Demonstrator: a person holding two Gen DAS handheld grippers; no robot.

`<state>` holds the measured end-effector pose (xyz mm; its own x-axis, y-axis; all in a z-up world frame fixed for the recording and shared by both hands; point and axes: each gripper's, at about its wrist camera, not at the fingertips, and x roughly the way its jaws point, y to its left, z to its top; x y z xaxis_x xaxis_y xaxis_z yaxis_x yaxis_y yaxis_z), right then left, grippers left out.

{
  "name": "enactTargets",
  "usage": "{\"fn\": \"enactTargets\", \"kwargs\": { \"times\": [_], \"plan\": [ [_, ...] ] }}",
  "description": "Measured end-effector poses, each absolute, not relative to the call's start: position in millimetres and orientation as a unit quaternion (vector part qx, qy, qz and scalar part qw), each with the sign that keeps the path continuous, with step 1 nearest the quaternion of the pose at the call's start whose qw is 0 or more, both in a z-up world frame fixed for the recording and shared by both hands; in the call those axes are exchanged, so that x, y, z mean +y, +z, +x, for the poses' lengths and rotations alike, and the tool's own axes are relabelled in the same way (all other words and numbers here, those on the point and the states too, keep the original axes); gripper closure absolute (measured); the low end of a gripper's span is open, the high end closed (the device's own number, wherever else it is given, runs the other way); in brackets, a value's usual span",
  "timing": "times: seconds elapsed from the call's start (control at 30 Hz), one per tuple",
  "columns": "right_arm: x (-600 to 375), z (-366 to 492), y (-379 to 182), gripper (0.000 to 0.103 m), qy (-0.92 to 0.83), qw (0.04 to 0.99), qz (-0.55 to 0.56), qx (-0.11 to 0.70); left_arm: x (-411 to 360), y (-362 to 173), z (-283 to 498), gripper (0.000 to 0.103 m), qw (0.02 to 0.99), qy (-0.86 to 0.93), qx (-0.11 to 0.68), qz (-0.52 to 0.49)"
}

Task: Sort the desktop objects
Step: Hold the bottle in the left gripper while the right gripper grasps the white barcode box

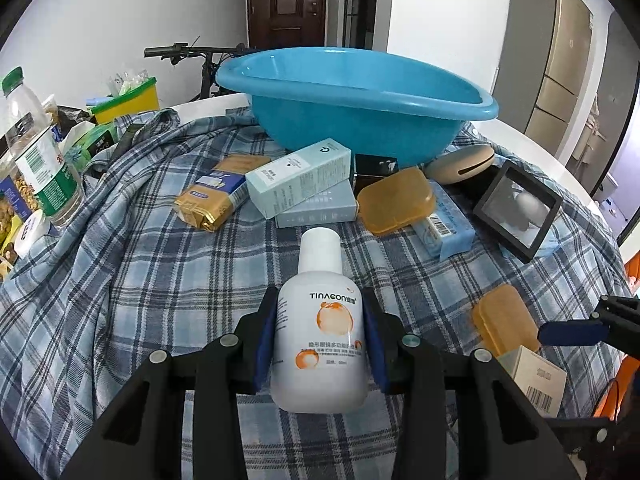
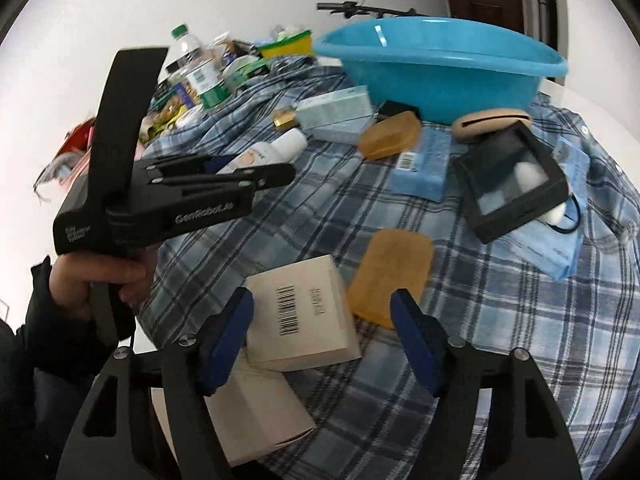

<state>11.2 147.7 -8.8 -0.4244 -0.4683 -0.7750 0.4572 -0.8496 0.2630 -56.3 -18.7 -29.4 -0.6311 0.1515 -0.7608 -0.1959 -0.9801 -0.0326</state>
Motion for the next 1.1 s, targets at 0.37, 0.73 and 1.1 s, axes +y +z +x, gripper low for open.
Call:
{"fn": "enactTargets", "kwargs": {
  "times": [0.37, 0.73, 1.1],
  "plan": [
    [140, 0, -8, 0.052, -0.843, 0.267, 0.466, 0.01, -25, -33, -54, 0.061, 0.096, 0.902, 0.017, -0.421],
    [171, 0, -2, 0.051, -0.885, 0.148, 0.438, 0.057, -22, -34, -56, 0.061, 0.102, 0.901, 0.018, -0.421],
    [172, 0, -25, 0.054, -0.886, 0.127, 0.44, 0.073, -19, -35, -56, 0.061, 0.101, 0.9, 0.022, -0.423]
  ]
}}
